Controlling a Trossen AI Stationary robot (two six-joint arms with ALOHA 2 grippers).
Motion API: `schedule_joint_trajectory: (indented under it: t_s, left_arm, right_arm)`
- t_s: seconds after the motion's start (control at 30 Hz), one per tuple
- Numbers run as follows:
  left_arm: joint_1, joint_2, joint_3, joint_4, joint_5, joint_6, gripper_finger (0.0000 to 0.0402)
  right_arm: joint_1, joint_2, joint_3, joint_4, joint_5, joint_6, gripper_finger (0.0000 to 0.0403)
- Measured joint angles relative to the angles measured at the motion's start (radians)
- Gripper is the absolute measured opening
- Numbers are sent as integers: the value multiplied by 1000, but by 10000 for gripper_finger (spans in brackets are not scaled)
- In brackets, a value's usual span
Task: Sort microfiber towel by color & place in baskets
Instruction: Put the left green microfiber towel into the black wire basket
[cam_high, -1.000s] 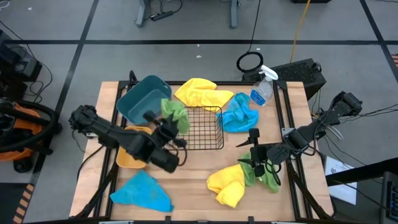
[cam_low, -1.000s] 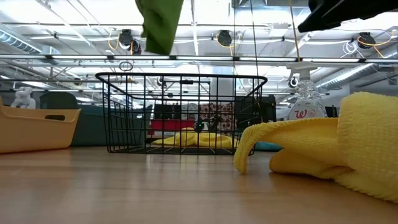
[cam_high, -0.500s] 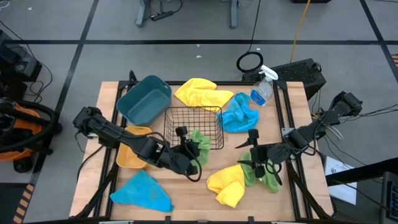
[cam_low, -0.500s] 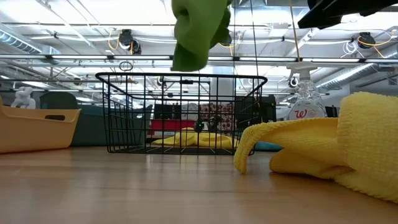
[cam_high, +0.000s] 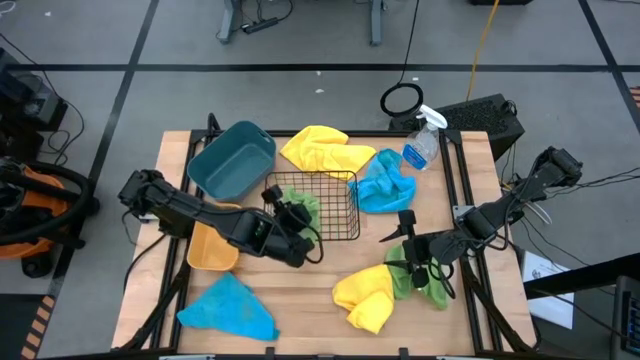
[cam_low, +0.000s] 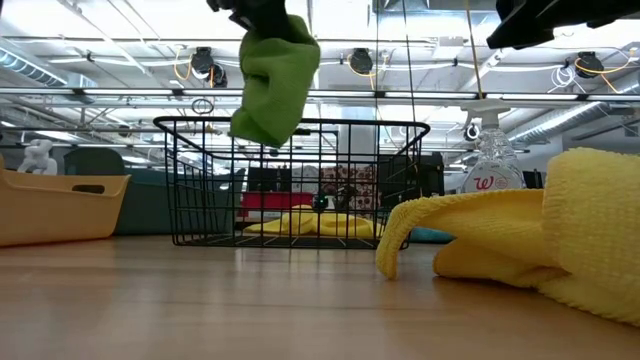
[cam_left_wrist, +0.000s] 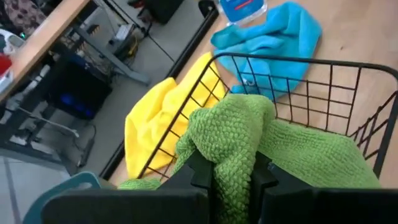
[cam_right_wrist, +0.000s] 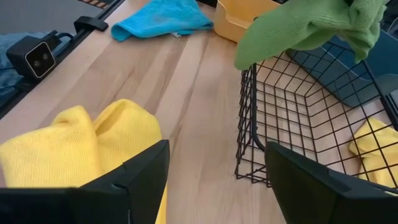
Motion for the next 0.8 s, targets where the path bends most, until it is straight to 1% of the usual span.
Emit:
schedule_joint_trajectory:
  t_s: [0.13,0.23,0.37,0.47,0.57,0.73,0.8]
  left_arm:
    - [-12,0,-36,42,-44,39,37]
    - [-6,-13,-74,36,-115,33,37]
    - [20,-54,-111,31,-221,-15,37]
    - [48,-84,-152,33,-246,-50,37]
    - [82,-106,-193,47,-209,-90,38]
    - [104,-104,-244,117,-39,-68,38]
    - [109,-103,-254,170,9,-36,38]
  right_arm:
    - [0,0,0,0,4,-1,255]
    - [0,0,0,1,4,-1,255]
    - [0,0,0,-3,4,-4,255]
    - [0,0,0,-9,5,-11,255]
    - [0,0,0,-11,5,-20,255]
    - [-1,0,0,-11,6,-25,255]
    - [-1,0,0,-11,6,-26,255]
